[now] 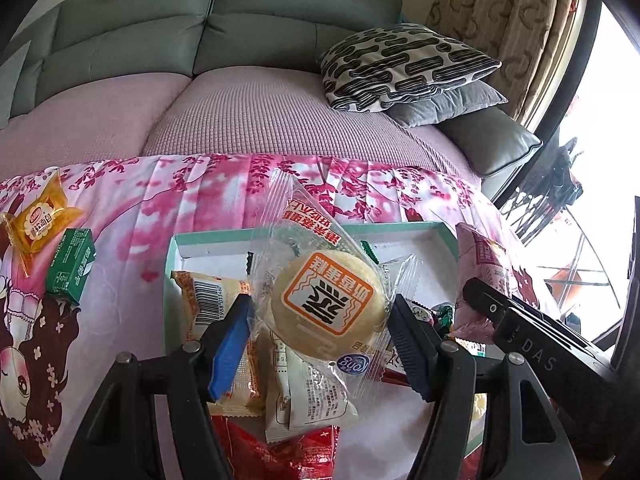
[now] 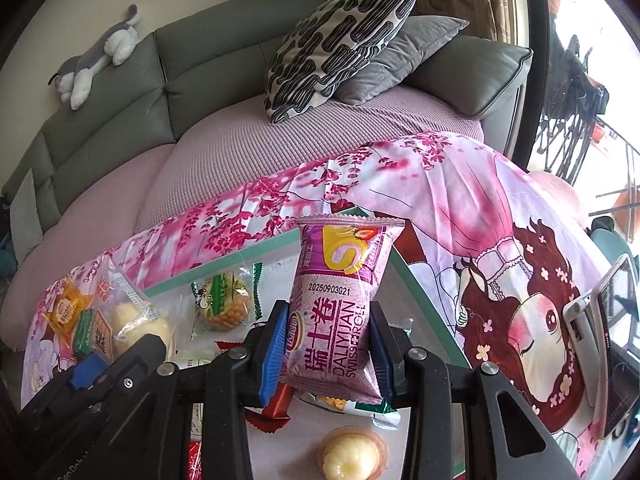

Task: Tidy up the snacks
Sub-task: 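Carry the swiss roll bag and bun packet over the tray and open both grippers, then move both open tools back toward the yellow bread bag and green packet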

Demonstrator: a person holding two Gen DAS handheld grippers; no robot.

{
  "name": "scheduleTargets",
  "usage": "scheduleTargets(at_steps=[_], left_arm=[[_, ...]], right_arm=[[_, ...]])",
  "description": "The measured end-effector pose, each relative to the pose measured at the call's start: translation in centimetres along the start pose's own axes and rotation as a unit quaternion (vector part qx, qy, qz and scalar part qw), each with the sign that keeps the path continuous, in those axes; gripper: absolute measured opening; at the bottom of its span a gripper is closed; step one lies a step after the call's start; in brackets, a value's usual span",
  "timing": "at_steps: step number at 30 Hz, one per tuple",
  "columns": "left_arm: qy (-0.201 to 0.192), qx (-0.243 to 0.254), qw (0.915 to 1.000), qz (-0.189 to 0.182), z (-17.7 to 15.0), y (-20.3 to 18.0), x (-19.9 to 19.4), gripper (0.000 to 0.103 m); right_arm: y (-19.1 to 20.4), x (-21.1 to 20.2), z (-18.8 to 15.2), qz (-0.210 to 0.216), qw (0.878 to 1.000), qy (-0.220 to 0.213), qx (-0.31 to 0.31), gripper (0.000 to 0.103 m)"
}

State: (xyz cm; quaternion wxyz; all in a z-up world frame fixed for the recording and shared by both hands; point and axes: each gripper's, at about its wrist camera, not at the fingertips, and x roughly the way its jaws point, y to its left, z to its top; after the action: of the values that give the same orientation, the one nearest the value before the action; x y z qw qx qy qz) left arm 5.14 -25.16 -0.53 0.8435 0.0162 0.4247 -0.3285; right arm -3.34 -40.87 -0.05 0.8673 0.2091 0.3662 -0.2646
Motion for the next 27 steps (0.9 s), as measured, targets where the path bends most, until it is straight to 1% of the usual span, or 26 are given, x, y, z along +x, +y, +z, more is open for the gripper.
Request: scheduleTargets(at_steps=[4, 7, 8, 9, 10, 12, 14, 15, 16, 17, 19, 20, 21, 27], left_arm=[[0.000, 0.007, 1.0000, 0.004, 0.2, 0.1, -0.1, 0.079], [-0.010, 0.014, 0.9998, 0.008, 0.3, 0.1, -0.7, 0.080], [-0.012, 0.015, 0.9998, 0.009, 0.4, 0.0, -0.8, 0.082], [-0.013, 0.017, 0.9997, 0.010, 0.4, 0.0, -0.9, 0.083], [-0.014, 0.019, 0.9997, 0.010, 0.4, 0.0, -1.0, 0.086], [-0.018, 0.021, 0.9995, 0.013, 0.5, 0.1, -1.4, 0.087], [-0.022, 0.022, 0.9994, 0.018, 0.6, 0.2, -1.7, 0.088], [-0.025, 0.021, 0.9992, 0.024, 0.7, 0.4, -1.8, 0.090], [-0.028, 0.018, 0.9988, 0.034, 0.7, 0.7, -2.0, 0.094], [-0.030, 0.015, 0.9985, 0.043, 0.7, 0.9, -2.1, 0.097], [-0.033, 0.002, 0.9971, 0.068, 0.8, 1.9, -2.4, 0.099], [-0.034, -0.004, 0.9966, 0.074, 0.7, 2.4, -2.5, 0.099], [-0.036, -0.013, 0.9953, 0.088, 0.7, 3.1, -2.6, 0.099], [-0.044, -0.037, 0.9861, 0.156, 0.5, 6.2, -3.0, 0.099]], right_arm=[[0.0, 0.1, 0.0, -0.008, 1.000, 0.005, 0.000, 0.043], [-0.1, 0.2, 0.0, -0.016, 1.000, 0.009, 0.000, 0.043], [-0.2, 0.2, 0.1, -0.019, 1.000, 0.009, 0.000, 0.044], [-0.3, 0.1, 0.1, -0.022, 1.000, 0.009, 0.000, 0.049], [-0.3, 0.1, 0.1, -0.024, 1.000, 0.008, -0.001, 0.058], [-0.1, -0.1, 0.1, -0.028, 1.000, 0.005, -0.007, 0.069], [0.2, -0.4, 0.2, -0.033, 0.999, 0.001, -0.016, 0.069], [0.4, -0.4, 0.2, -0.033, 0.999, 0.001, -0.022, 0.072], [0.7, -0.4, 0.2, -0.034, 0.999, 0.002, -0.028, 0.078], [1.0, -0.4, 0.2, -0.035, 0.999, 0.002, -0.036, 0.082], [1.4, -0.3, 0.1, -0.039, 0.998, 0.002, -0.048, 0.096], [1.7, -0.3, 0.1, -0.041, 0.998, 0.001, -0.056, 0.099], [1.9, -0.3, 0.1, -0.042, 0.997, 0.000, -0.062, 0.103], [3.0, -0.6, -0.1, -0.037, 0.996, -0.004, -0.083, 0.103]])
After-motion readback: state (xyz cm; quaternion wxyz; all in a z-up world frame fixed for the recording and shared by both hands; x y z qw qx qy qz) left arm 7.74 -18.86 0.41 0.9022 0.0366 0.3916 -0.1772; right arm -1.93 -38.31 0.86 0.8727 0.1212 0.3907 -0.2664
